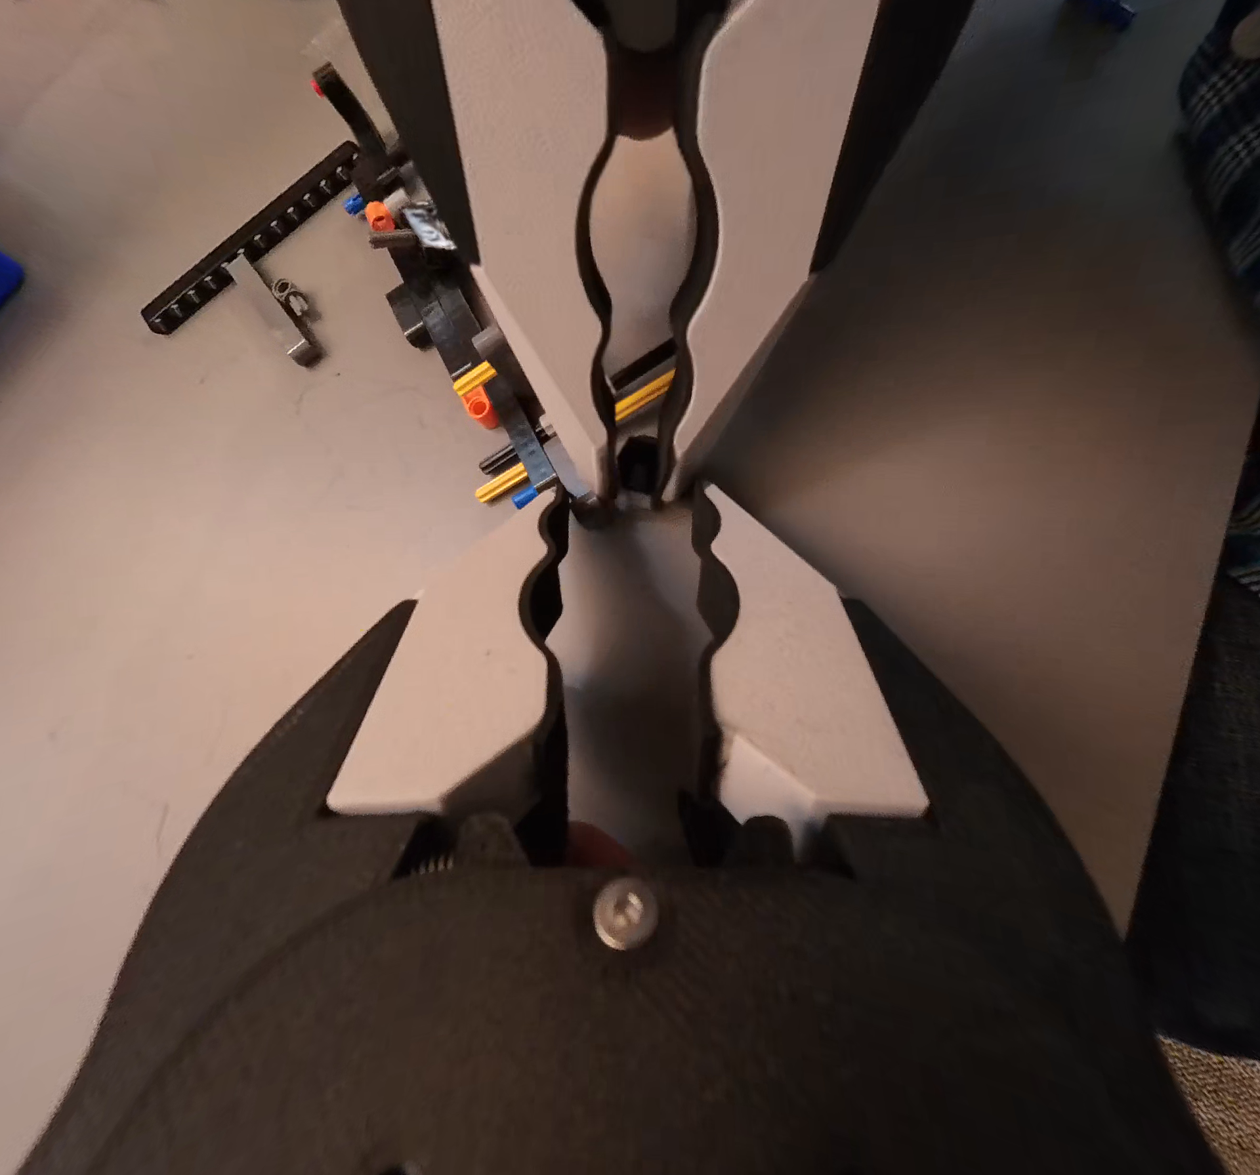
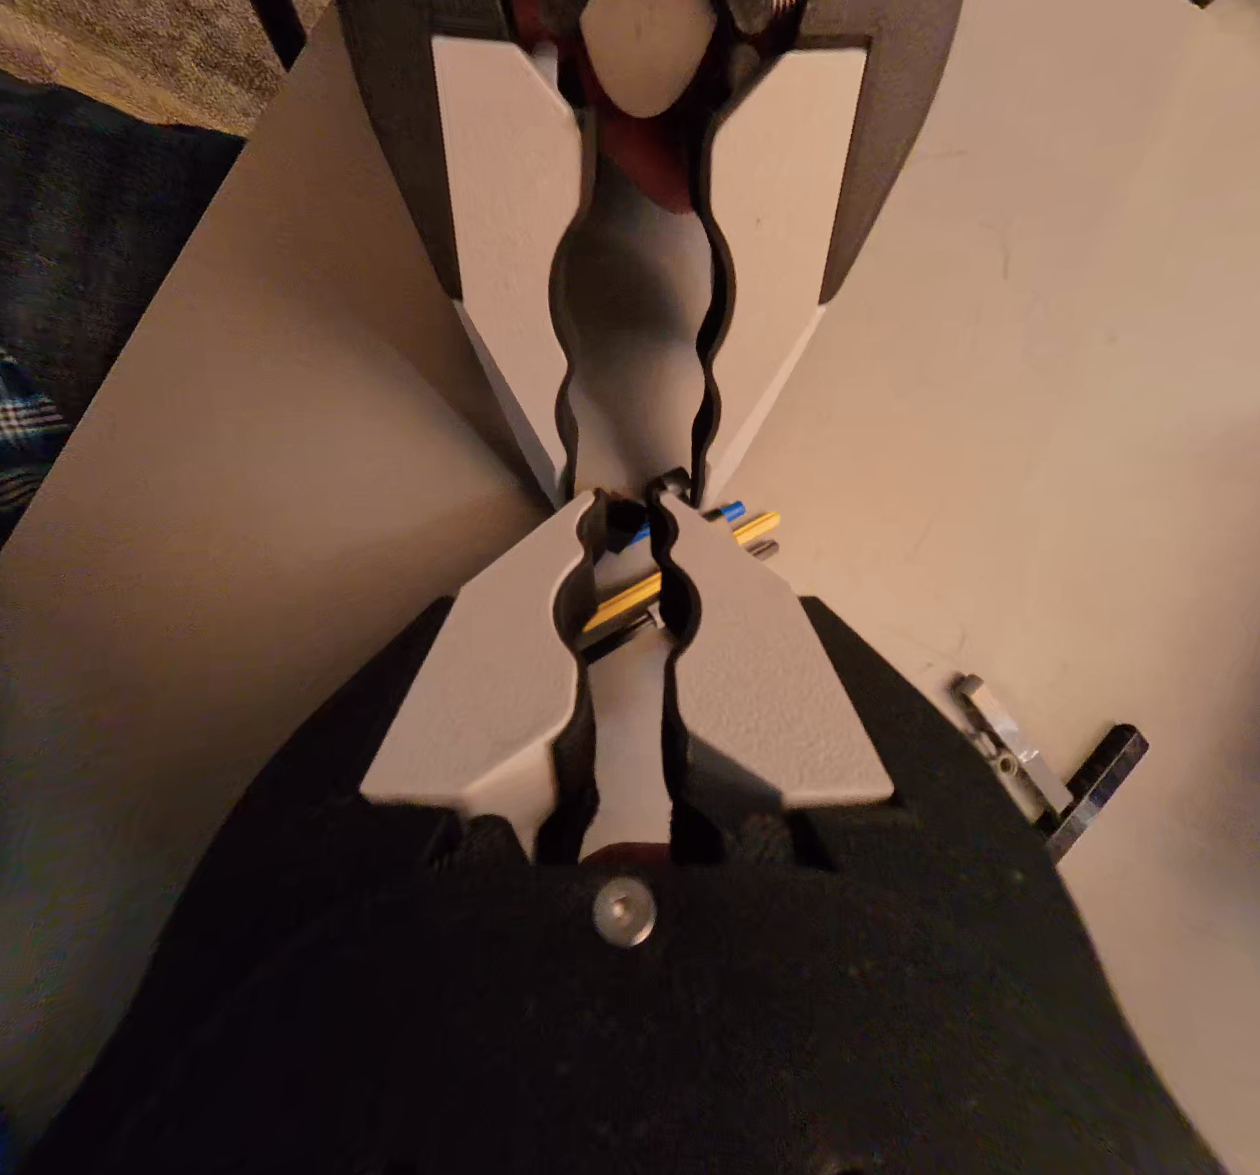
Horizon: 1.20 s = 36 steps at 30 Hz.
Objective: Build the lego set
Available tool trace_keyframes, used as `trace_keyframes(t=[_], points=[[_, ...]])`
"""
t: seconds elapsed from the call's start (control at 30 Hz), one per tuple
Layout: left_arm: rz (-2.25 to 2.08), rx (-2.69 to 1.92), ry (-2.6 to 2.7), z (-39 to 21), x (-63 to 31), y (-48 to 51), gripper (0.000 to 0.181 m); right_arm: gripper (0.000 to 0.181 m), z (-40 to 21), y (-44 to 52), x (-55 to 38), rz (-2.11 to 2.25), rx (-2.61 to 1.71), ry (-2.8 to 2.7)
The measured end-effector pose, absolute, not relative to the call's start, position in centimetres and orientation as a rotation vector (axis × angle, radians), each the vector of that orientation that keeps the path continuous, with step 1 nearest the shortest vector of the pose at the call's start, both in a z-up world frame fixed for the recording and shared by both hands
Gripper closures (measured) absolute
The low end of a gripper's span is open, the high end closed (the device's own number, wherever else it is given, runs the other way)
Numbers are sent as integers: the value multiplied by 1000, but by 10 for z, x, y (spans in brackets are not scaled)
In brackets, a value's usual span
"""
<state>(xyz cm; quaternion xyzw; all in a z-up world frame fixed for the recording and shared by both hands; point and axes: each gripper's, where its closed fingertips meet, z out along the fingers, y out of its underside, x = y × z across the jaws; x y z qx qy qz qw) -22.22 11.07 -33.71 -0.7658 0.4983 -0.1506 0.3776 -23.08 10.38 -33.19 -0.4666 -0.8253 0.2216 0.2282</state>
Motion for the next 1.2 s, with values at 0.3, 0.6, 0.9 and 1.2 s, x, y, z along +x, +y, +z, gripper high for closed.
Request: trace_keyframes(t=[0.3, 0.6, 0.9, 1.2], points=[[-341, -1929, 1274, -335, -223, 110, 140, 163, -323, 110, -222, 621, -1330, -2220], [-283, -1950, 1213, -334, -221, 110, 134, 173, -329, 110, -216, 578, -1295, -2235], [-289, -1984, 1170, -335, -221, 114, 134, 175, -336, 111, -218, 554, -1293, -2228], [-289, -1988, 1170, -336, -220, 116, 139, 179, -338, 113, -218, 546, -1304, -2205]])
